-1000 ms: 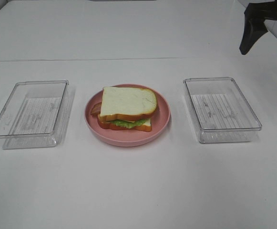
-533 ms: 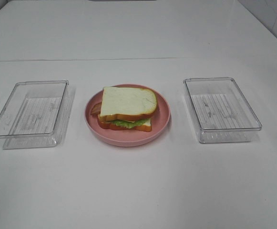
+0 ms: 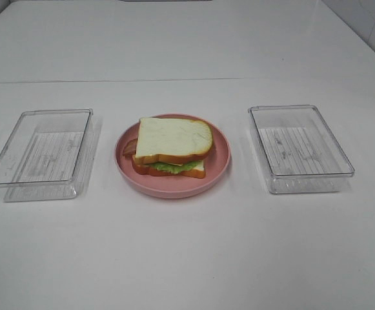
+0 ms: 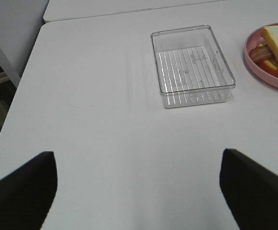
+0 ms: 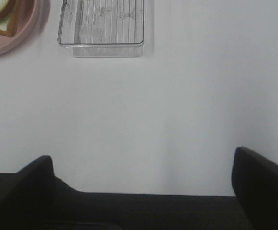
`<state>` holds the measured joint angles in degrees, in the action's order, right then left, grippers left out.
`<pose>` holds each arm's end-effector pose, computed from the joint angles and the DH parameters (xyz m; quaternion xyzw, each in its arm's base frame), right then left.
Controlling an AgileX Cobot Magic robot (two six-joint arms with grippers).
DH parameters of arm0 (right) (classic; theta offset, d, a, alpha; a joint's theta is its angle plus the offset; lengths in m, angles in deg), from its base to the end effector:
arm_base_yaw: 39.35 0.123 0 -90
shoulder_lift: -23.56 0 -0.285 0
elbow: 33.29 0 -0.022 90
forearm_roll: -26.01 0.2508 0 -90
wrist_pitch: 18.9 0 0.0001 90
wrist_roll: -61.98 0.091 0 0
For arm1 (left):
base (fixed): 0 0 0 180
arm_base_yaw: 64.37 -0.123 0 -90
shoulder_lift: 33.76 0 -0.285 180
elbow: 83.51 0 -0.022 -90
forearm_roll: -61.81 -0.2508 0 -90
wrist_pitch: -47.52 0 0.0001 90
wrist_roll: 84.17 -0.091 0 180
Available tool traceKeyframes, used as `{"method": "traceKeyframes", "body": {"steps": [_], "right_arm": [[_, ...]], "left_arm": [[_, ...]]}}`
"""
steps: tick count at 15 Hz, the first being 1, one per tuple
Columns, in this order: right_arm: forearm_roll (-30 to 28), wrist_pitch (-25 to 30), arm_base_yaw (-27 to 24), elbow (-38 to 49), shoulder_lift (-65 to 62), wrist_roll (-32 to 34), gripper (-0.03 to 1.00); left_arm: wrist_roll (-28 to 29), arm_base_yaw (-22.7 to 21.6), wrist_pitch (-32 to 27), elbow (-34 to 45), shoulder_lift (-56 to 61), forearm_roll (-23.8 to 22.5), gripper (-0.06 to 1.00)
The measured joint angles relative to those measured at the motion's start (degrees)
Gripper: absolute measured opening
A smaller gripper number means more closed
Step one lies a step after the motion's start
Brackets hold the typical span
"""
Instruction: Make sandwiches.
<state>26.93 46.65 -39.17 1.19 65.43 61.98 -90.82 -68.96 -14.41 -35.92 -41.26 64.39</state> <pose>0.0824 0.0016 0.3221 -0.0007 0.9452 0.0085 0.3264 -0.0082 -0.0043 0.2804 0.0167 0.8524 0.0288 0.5219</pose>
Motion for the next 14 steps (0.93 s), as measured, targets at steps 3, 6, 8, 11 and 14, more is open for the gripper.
{"method": "traceKeyframes", "body": {"steps": [3, 6, 8, 11, 14], "right_arm": [[0.06, 1.15, 0.00, 8.59, -14.44, 0.00, 0.96], [0.06, 2.01, 0.00, 12.66, -23.89, 0.00, 0.96], [-0.17, 1.15, 0.00, 15.01, -32.72, 0.00, 0.96], [-0.52, -1.15, 0.06, 16.44, -34.26, 0.00, 0.96], [-0.52, -1.66, 0.06, 16.73, -34.26, 0.00, 0.96]], "left_arm": [[0.00, 0.00, 0.00, 0.00, 0.00, 0.00, 0.84], [0.00, 0.00, 0.00, 0.00, 0.00, 0.00, 0.84], [0.00, 0.00, 0.00, 0.00, 0.00, 0.00, 0.84], [0.00, 0.00, 0.00, 0.00, 0.00, 0.00, 0.84], [0.00, 0.00, 0.00, 0.00, 0.00, 0.00, 0.84]]}}
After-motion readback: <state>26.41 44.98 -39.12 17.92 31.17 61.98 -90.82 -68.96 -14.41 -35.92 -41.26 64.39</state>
